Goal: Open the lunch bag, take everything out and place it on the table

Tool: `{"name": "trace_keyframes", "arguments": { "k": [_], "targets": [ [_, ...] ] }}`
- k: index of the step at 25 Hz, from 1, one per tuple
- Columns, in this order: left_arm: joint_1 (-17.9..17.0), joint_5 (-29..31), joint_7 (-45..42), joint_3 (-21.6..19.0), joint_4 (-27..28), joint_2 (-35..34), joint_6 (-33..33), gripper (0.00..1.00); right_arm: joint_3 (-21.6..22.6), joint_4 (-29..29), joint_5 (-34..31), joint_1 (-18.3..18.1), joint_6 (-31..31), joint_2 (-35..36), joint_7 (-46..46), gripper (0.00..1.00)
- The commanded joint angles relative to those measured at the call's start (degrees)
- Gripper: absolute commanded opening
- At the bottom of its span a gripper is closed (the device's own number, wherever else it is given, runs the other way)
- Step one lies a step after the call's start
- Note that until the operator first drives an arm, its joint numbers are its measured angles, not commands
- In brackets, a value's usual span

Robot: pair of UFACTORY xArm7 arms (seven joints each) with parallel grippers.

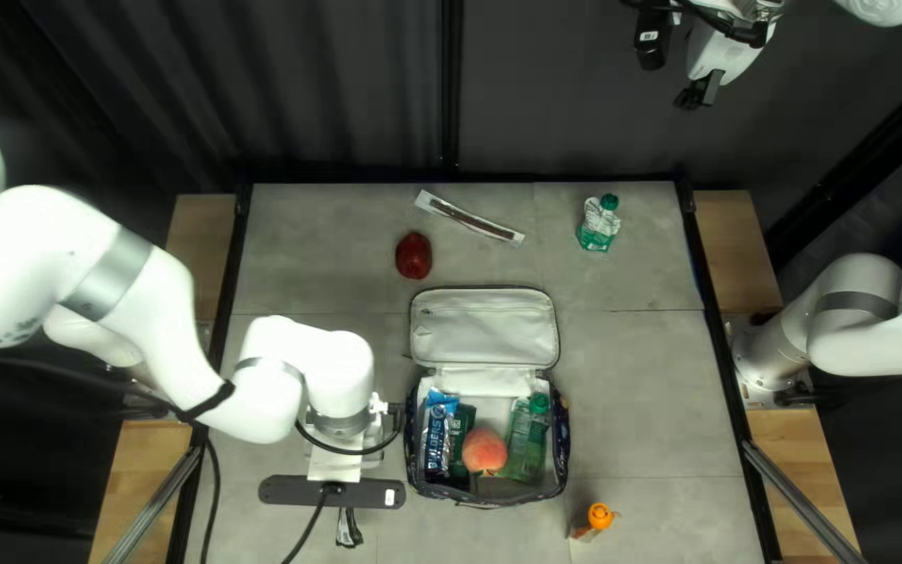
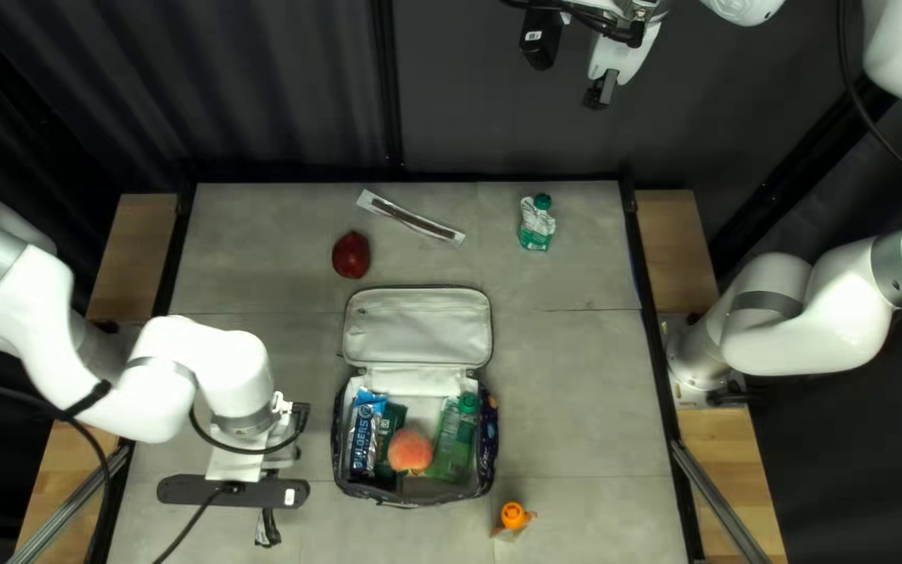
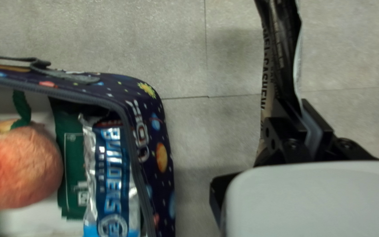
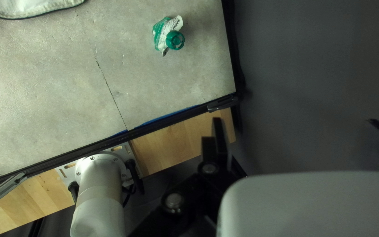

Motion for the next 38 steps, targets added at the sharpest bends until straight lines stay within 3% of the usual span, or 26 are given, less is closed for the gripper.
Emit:
{"name": "trace_keyframes", "arguments": {
  "k": [1, 17, 18, 19, 20, 23, 25, 26, 30, 34, 38],
  "targets": [
    [-0.2, 0.6, 3.2, -0.2, -0.1, 3.7, -4.3, 0.0, 0.0, 0.0, 0.0, 0.0, 0.0, 0.0, 0.0, 1.0],
    [5.1, -8.8, 18.7, 1.2, -6.5, 0.8, -8.1, 0.01, 0.0, 0.0, 0.0, 0.0, 0.0, 0.0, 0.0, 1.0],
    [5.1, -9.1, 19.0, 1.1, -6.6, 1.0, -8.4, 0.75, 0.0, 0.0, 0.0, 0.0, 0.0, 0.0, 0.0, 1.0],
    [5.0, -9.7, 18.9, 1.0, -6.7, 0.6, -8.3, 0.99, 0.0, 0.0, 0.0, 0.0, 0.0, 0.0, 0.0, 1.0],
    [5.0, -9.9, 18.7, 1.0, -6.8, 0.2, -8.1, 1.0, 0.0, 0.0, 0.0, 0.0, 0.0, 0.0, 0.0, 1.0],
    [5.8, -6.1, 13.4, 1.2, -5.4, -7.3, 0.9, 1.0, 0.0, 0.0, 0.0, 0.0, 0.0, 0.0, 0.0, 1.0],
    [7.2, -0.8, 8.5, 1.5, -0.3, -10.3, 10.0, 1.0, 0.0, 0.0, 0.0, 0.0, 0.0, 0.0, 0.0, 1.0],
    [8.1, 3.0, 5.5, 1.6, 5.0, -9.6, 15.8, 1.0, 0.0, 0.0, 0.0, 0.0, 0.0, 0.0, 0.0, 1.0],
    [8.6, 13.4, -0.5, 2.0, 22.0, -0.3, 27.5, 1.0, 0.0, 0.0, 0.0, 0.0, 0.0, 0.0, 0.0, 1.0],
    [6.0, 22.3, -3.1, 2.7, 35.3, 9.9, 33.1, 1.0, 0.0, 0.0, 0.0, 0.0, 0.0, 0.0, 0.0, 1.0],
    [4.3, 27.6, -2.3, 3.7, 42.0, 16.4, 35.2, 1.0, 0.0, 0.0, 0.0, 0.0, 0.0, 0.0, 0.0, 1.0]
  ]
}}
